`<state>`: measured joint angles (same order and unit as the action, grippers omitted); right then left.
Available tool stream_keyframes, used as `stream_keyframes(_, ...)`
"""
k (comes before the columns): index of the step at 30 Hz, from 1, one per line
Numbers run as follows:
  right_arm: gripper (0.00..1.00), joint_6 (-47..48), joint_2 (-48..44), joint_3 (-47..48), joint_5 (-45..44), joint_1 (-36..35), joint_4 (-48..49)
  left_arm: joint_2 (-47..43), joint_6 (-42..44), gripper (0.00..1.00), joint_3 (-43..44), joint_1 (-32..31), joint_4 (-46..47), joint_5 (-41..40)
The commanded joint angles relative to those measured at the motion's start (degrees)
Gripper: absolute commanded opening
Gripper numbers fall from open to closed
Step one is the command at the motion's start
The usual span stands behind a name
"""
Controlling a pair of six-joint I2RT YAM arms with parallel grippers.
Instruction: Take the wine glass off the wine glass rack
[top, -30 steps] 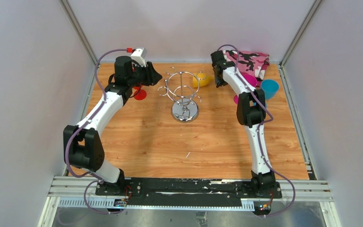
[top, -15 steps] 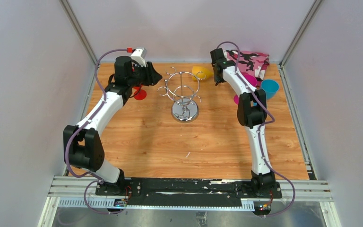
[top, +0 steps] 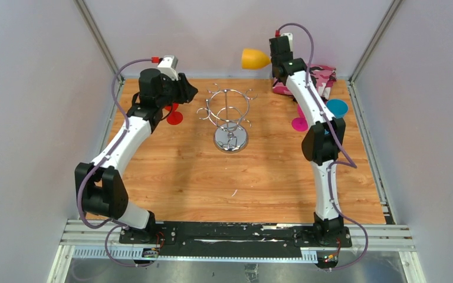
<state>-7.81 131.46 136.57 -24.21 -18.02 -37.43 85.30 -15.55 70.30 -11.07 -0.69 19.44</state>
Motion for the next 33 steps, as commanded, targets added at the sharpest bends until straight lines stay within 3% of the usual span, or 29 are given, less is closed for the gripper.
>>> stream_keyframes(1,0.0,1.8,-6.1,1.7,-3.9,-0.6,-0.2,-3.8,-0.7,0.44,1.4,-0.3,2.2,-8.9)
stream_keyframes(5,0.0,2.1,-13.4,-3.3,-1.9,-0.8,2.6,-5.6,-1.1,0.49,4.6,-0.3,2.4,-18.3)
stream_keyframes(8,0.0,2.1,-19.7,-6.9,1.3,-0.9,3.4,-6.3,-1.8,0.55,8.1,-0.3,2.5,-19.2)
stream_keyframes(14,0.0,2.5,-32.4,-17.9,10.0,-2.8,6.7,-8.4,-7.2,0.66,10.0,-0.2,6.7,-5.7)
stream_keyframes(21,0.0,2.2,-44.8,-28.5,20.2,-5.9,10.3,-9.2,-21.3,0.68,7.8,0.2,24.4,19.0)
stream_keyframes(26,0.0,1.1,-50.3,-31.1,26.5,-6.4,10.0,-10.2,-18.2,0.68,6.9,0.3,28.9,27.7)
stream_keyframes(33,0.0,0.8,-52.9,-33.6,28.6,-8.0,10.2,-12.0,-15.3,0.68,4.3,0.3,29.7,34.3)
